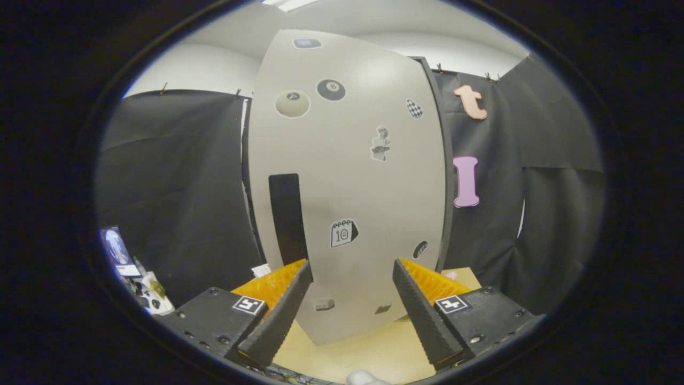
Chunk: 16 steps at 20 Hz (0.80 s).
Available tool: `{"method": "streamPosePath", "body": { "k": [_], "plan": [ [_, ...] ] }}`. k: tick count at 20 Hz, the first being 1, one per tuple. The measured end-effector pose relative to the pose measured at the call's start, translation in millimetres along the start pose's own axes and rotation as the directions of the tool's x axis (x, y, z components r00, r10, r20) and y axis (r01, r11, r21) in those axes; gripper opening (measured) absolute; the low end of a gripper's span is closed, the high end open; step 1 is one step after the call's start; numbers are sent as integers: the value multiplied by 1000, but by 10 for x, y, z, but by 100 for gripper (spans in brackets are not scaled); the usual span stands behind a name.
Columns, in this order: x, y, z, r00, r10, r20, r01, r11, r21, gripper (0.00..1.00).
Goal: Open the shoe cabinet door, grab the shoes and put them into the shoe cabinet, then close the shoe cabinet door.
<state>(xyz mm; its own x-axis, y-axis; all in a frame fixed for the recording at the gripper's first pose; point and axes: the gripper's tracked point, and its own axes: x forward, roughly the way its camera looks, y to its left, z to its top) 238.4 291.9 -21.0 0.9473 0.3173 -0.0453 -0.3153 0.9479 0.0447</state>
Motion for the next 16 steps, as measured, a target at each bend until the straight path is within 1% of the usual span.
{"method": "streamPosePath", "body": {
  "k": [2,7,11,14,16],
  "plan": [
    [-77,44,-42,1000,-32,-1,32,999,-21,100],
    [-257,54,-149,997,-65,-33,64,997,-37,100],
    [-441,13,-61,995,-95,-27,93,995,-43,100],
    [-664,15,29,995,-103,-15,103,994,-43,100],
    [-855,-76,130,991,-135,9,136,990,-43,100]
  ]
}}
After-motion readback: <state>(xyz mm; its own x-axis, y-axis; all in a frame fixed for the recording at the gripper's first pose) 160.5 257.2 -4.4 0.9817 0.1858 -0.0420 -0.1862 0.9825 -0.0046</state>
